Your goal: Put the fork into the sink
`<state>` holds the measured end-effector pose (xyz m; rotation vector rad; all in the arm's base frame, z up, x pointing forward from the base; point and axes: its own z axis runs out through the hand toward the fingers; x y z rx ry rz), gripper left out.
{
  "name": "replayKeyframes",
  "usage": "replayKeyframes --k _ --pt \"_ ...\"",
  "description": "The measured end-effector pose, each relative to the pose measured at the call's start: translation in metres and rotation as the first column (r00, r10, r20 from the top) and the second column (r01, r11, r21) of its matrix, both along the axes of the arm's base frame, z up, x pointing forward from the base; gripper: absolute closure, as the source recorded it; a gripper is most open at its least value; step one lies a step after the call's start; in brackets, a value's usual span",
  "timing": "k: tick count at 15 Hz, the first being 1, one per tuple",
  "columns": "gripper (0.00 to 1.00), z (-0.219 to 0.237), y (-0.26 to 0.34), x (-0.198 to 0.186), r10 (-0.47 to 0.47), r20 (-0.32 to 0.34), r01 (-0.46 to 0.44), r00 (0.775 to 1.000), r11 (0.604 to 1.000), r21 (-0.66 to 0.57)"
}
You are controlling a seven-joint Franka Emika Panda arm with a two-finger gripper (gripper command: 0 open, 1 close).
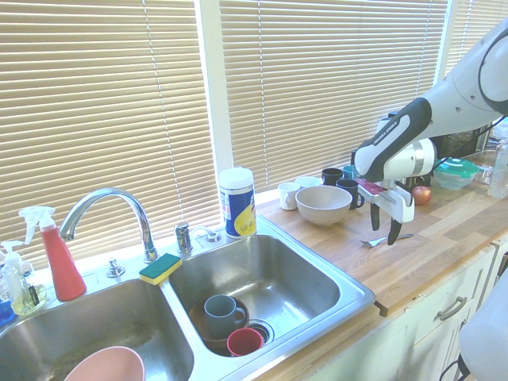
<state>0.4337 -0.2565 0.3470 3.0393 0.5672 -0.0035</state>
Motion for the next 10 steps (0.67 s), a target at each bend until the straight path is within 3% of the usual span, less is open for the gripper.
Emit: replayKeyframes --k 1,10 --pt "1.0 -0.003 -0.003 0.003 -0.006 0.0 0.006 1.0 1.0 -0.003" --pt "1.0 -0.017 -0.011 0.002 -0.047 -0.019 0.047 0.999 0.999 0.006"
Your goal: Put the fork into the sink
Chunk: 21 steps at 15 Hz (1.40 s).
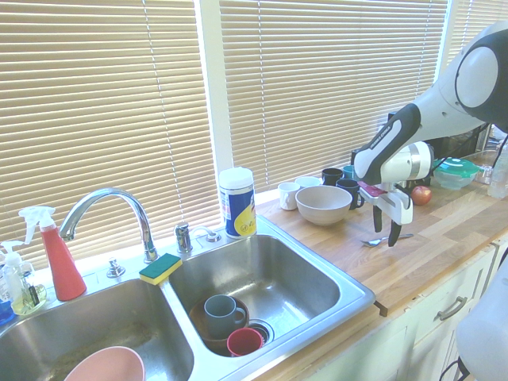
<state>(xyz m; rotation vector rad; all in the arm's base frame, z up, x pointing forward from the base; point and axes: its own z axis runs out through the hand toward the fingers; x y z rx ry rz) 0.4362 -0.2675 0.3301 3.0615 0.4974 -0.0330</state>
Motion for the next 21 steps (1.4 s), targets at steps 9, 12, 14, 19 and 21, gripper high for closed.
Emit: replayKeyframes --k 9,12,14,19,21 --pt "1.0 -0.004 -0.008 -0.005 -0.05 0.014 0.05 0.999 0.999 0.018" --pt "1.0 -0.005 -0.006 -0.004 -0.054 0.013 0.054 0.998 0.998 0.021" --pt "1.0 -0.005 -0.007 -0.005 -0.06 0.012 0.06 0.998 0.998 0.022" --pt "1.0 -0.007 -0.012 -0.008 -0.097 0.012 0.097 0.995 0.995 0.035" --pt "1.0 -0.008 -0.013 -0.009 -0.14 0.012 0.14 0.99 0.989 0.042"
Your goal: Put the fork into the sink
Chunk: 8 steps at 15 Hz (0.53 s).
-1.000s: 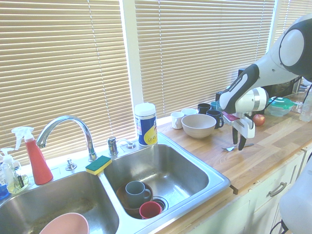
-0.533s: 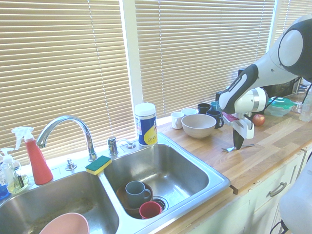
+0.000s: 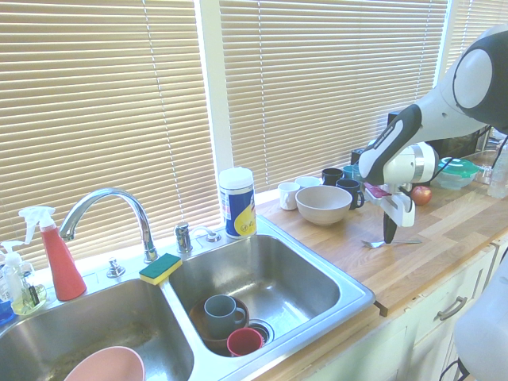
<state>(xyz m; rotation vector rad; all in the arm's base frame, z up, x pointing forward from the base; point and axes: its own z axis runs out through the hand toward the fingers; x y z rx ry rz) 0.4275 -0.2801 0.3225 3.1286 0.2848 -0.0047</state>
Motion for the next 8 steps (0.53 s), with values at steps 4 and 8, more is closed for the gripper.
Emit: replayKeyframes --k 4,8 --pt "1.0 0.016 0.0 0.005 -0.195 -0.022 0.195 0.981 0.981 -0.006" --pt "1.0 0.074 0.023 0.014 -0.371 0.023 0.372 0.928 0.928 -0.026"
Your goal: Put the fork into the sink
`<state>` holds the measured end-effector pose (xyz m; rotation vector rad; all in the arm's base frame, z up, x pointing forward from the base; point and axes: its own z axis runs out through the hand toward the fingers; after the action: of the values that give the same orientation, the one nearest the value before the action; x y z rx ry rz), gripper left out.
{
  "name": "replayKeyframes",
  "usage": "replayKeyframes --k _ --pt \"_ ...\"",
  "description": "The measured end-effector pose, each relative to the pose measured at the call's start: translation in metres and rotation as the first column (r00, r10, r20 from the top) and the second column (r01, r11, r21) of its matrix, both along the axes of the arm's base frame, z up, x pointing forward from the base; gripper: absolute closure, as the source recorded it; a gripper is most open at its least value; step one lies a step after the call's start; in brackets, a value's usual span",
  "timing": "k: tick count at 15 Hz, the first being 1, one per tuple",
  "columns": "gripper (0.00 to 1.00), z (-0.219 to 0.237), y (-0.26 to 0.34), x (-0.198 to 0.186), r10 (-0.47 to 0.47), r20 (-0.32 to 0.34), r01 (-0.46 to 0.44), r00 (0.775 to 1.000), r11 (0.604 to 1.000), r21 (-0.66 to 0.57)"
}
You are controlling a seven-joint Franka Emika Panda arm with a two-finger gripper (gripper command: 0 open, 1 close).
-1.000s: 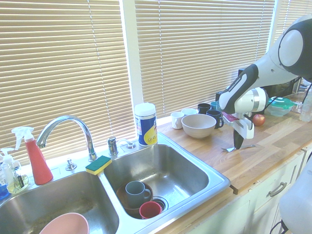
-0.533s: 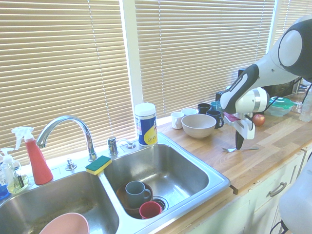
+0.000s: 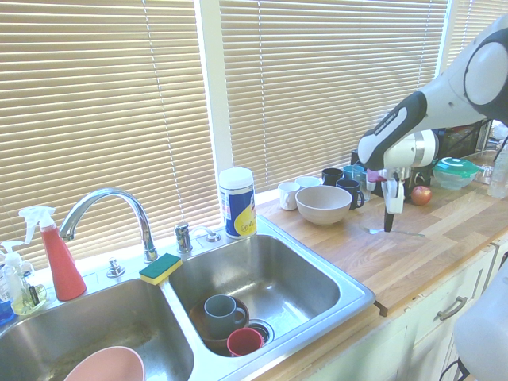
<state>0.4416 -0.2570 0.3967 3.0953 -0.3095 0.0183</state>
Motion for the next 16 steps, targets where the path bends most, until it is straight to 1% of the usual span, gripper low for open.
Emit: replayKeyframes --k 1,3,5,6,7,9,11,12,13,14,16 --pt "1.0 0.015 0.014 0.004 -0.06 0.01 0.06 0.998 0.998 -0.002" --pt "1.0 0.031 0.052 0.019 -0.166 0.041 0.166 0.985 0.986 -0.007" --pt "1.0 0.033 0.105 0.034 -0.264 0.049 0.265 0.963 0.964 -0.002" --pt "1.0 0.03 0.133 0.038 -0.313 0.045 0.313 0.949 0.95 0.003" --pt "1.0 0.027 0.163 0.04 -0.361 0.043 0.361 0.932 0.933 0.006" --pt "1.0 0.024 0.221 0.045 -0.456 0.049 0.456 0.889 0.89 0.009" --pt "1.0 0.017 0.274 0.048 -0.546 0.072 0.546 0.835 0.838 0.025" --pt "1.0 0.011 0.296 0.049 -0.588 0.091 0.587 0.804 0.809 0.036" --pt "1.0 0.003 0.319 0.049 -0.618 0.11 0.617 0.778 0.785 0.046" --pt "1.0 -0.007 0.34 0.05 -0.63 0.132 0.63 0.765 0.775 0.051" --pt "1.0 -0.036 0.369 0.055 -0.637 0.176 0.64 0.751 0.767 0.046"
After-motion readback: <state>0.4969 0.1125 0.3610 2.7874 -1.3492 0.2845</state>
